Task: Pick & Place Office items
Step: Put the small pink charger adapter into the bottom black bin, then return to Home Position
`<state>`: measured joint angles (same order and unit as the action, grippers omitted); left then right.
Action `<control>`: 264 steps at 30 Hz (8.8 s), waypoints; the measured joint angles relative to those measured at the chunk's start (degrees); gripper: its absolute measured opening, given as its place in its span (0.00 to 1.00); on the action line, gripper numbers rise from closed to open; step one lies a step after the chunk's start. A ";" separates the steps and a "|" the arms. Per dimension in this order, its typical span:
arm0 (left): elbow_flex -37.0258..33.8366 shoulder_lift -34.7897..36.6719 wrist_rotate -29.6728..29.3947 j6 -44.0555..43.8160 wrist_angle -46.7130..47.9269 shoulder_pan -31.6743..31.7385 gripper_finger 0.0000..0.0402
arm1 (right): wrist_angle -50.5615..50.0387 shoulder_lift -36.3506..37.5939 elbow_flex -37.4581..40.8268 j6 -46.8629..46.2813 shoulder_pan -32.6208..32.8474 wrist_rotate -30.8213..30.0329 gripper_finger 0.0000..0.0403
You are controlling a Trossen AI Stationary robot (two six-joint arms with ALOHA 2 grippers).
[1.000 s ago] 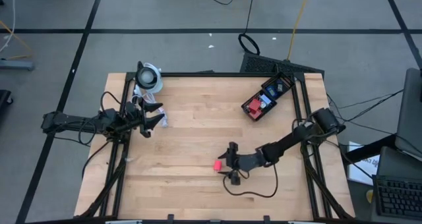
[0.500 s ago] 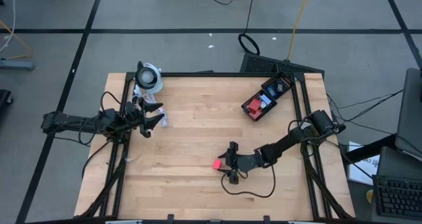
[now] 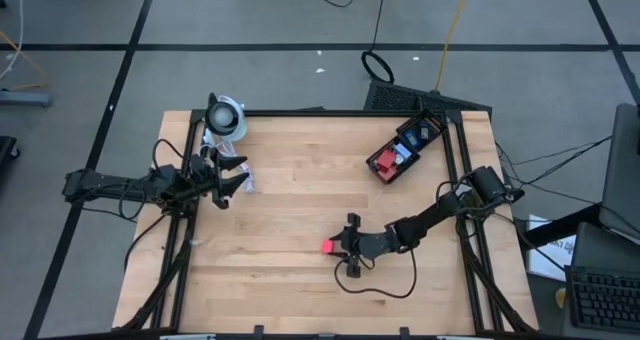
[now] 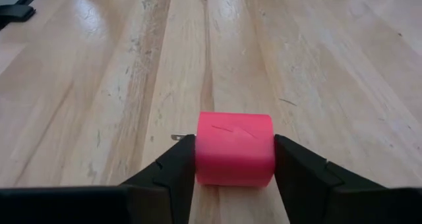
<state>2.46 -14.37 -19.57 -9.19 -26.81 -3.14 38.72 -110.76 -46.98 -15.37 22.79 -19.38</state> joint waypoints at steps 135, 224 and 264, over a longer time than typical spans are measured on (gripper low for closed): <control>0.00 0.31 6.96 4.77 17.46 0.00 0.66 | -34.99 110.51 43.71 11.62 -26.43 5.99 0.98; 0.00 0.13 7.52 2.96 18.03 -0.01 0.66 | -34.97 110.51 43.80 10.09 -26.43 6.12 0.98; 0.00 0.13 7.52 2.97 18.01 -0.01 0.66 | -34.95 110.51 43.78 10.08 -26.45 6.13 0.98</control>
<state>2.46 -14.24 -12.05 -6.22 -8.80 -3.15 3.77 -0.25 -3.20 -5.29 -3.66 -13.24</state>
